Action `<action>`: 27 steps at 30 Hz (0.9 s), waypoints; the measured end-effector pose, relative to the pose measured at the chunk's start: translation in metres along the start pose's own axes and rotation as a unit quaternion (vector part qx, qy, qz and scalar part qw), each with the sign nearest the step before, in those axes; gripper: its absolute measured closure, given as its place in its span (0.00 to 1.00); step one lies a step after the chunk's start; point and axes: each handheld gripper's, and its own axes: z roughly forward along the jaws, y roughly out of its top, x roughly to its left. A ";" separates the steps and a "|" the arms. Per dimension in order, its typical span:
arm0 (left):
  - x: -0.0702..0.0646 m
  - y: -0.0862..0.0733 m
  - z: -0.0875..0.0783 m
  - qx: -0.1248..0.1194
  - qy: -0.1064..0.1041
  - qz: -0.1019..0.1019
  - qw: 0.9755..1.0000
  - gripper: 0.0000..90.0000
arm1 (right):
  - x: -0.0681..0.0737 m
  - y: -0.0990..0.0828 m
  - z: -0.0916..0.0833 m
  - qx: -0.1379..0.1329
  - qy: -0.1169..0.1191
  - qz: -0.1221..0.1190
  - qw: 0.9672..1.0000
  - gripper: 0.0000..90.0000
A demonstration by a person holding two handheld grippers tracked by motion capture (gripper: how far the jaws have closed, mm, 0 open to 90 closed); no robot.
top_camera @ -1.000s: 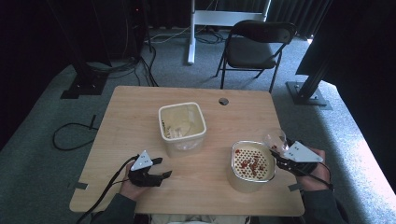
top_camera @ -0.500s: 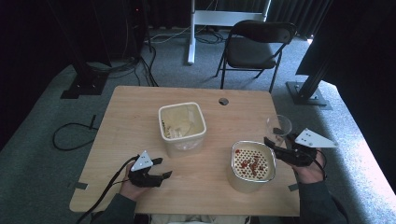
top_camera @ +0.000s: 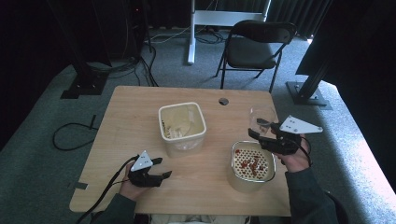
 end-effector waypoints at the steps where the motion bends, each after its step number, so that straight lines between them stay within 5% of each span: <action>1: 0.000 0.000 0.000 0.000 0.001 0.001 1.000 0.35 | 0.001 0.003 0.002 0.000 0.003 0.000 1.000 0.50; 27: 0.001 0.000 -0.001 -0.003 0.001 0.001 1.000 0.35 | 0.033 0.043 0.069 -0.007 0.079 0.003 0.997 0.49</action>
